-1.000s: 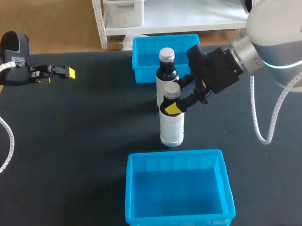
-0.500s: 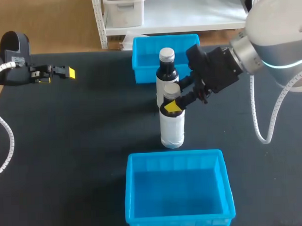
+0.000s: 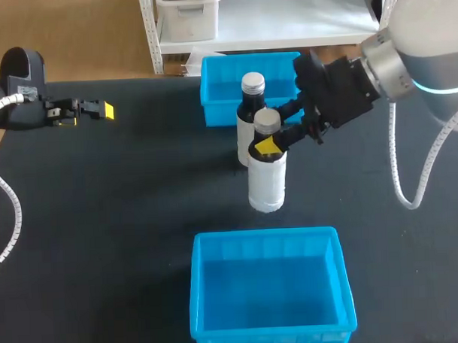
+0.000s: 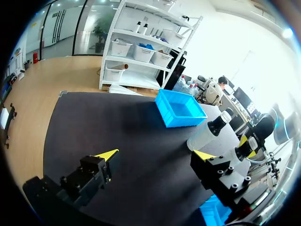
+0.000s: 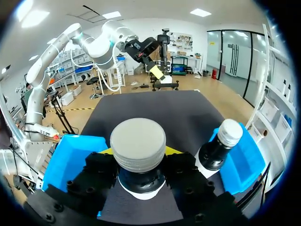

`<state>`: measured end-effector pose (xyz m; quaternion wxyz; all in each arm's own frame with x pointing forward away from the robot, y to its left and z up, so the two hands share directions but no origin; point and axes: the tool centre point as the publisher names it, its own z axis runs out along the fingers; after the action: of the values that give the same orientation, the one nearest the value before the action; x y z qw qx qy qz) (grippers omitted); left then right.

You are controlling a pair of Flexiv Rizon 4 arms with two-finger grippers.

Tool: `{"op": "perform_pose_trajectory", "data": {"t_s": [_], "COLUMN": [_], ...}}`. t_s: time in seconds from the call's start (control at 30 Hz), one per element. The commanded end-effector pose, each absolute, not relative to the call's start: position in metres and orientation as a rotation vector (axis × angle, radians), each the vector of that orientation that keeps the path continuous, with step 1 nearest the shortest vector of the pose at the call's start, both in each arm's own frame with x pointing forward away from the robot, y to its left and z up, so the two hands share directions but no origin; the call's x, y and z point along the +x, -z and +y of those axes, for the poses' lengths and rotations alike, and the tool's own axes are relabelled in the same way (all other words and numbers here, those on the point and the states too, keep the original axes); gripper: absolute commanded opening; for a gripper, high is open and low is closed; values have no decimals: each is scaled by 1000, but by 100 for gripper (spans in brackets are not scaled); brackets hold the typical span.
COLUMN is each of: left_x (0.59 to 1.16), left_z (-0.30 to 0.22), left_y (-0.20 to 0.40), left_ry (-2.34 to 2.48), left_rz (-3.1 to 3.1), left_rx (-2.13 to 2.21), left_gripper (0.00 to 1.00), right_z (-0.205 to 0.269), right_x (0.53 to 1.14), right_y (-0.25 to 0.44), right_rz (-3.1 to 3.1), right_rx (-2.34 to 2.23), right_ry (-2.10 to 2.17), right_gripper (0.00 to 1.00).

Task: Pick up the bottle, and place it in the far bin if it is heavy, or in the near bin if it is light.

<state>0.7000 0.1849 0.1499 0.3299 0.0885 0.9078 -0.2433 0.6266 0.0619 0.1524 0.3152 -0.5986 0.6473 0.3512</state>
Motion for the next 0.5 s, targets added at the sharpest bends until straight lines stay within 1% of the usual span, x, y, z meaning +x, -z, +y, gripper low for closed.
{"op": "perform_pose_trajectory", "data": {"t_s": [0.03, 0.5], "left_x": [700, 700], "left_z": [185, 185], "left_y": [-150, -150], "left_ry": [636, 636], "left_rz": [2374, 2374], "left_rx": [231, 231], "left_gripper": [100, 100], "right_z": [49, 15], "right_x": [621, 630], "right_y": [-170, -197], "right_rz": [1712, 1733], "right_rx": [-1564, -1506], "right_ry": [-896, -840], "right_gripper": [0, 0]}}
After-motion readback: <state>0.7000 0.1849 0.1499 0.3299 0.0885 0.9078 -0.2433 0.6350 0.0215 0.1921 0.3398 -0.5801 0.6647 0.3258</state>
